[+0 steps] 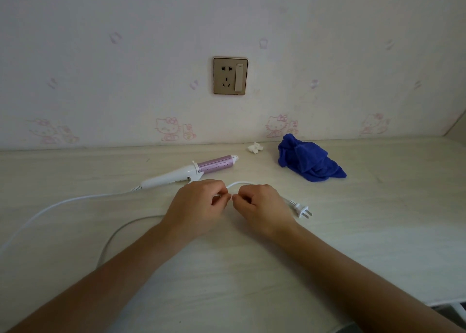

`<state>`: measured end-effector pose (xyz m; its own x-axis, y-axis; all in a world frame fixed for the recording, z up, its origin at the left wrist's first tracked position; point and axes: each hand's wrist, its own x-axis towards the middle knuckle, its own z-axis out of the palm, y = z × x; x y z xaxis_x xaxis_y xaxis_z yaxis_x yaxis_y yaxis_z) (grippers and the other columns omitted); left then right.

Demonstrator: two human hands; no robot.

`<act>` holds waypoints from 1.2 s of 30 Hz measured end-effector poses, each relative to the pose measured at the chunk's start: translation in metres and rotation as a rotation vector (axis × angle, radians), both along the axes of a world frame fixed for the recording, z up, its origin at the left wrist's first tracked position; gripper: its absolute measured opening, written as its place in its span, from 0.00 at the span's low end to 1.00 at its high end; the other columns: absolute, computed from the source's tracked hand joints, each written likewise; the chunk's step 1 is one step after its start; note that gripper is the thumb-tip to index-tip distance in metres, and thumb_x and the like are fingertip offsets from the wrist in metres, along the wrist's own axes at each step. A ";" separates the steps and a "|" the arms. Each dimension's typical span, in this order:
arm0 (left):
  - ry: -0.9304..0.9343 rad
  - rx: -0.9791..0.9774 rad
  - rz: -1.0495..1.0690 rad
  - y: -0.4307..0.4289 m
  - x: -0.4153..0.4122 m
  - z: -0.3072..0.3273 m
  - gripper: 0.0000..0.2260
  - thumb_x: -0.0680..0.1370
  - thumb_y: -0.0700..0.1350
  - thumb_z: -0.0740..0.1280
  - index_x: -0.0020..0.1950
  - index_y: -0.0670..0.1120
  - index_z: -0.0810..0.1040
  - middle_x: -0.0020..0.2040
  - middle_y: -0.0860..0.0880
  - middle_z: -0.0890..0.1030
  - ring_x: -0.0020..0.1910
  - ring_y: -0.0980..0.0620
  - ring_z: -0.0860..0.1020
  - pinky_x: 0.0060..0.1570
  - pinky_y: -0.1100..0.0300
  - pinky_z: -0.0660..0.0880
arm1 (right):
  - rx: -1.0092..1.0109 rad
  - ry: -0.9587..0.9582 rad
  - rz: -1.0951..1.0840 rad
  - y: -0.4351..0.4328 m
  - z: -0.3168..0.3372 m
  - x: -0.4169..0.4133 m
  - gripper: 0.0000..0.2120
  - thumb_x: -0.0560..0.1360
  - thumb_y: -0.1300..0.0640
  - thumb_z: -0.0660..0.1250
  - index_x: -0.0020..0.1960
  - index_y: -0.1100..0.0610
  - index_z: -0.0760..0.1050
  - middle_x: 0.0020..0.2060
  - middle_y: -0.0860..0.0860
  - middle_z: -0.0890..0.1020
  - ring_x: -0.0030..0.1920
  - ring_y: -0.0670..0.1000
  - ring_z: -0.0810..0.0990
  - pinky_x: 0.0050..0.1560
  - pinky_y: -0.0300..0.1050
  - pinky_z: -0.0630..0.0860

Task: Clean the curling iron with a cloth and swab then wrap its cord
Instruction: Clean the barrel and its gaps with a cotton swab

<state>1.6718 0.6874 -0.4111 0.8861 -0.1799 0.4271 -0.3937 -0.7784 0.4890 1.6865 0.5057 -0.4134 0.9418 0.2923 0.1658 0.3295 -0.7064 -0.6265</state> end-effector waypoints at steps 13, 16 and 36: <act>-0.015 0.018 0.185 0.053 0.030 0.018 0.11 0.74 0.47 0.75 0.56 0.48 0.82 0.52 0.50 0.81 0.53 0.46 0.79 0.53 0.48 0.76 | 0.225 -0.015 0.093 0.010 -0.005 0.032 0.07 0.80 0.57 0.69 0.47 0.52 0.86 0.36 0.47 0.84 0.35 0.45 0.78 0.40 0.38 0.75; 0.193 0.161 0.281 0.072 0.042 0.007 0.28 0.73 0.54 0.77 0.71 0.49 0.76 0.64 0.45 0.78 0.62 0.41 0.75 0.62 0.47 0.73 | 0.302 -0.030 0.056 0.019 -0.009 0.040 0.07 0.79 0.58 0.70 0.43 0.55 0.84 0.34 0.55 0.82 0.35 0.53 0.77 0.40 0.47 0.75; 0.799 -1.139 0.080 0.042 0.040 0.012 0.26 0.80 0.66 0.60 0.49 0.44 0.81 0.34 0.43 0.78 0.24 0.49 0.72 0.22 0.62 0.67 | 0.491 -0.160 0.124 0.012 -0.004 0.045 0.04 0.79 0.61 0.73 0.48 0.55 0.86 0.37 0.38 0.83 0.37 0.43 0.80 0.41 0.35 0.74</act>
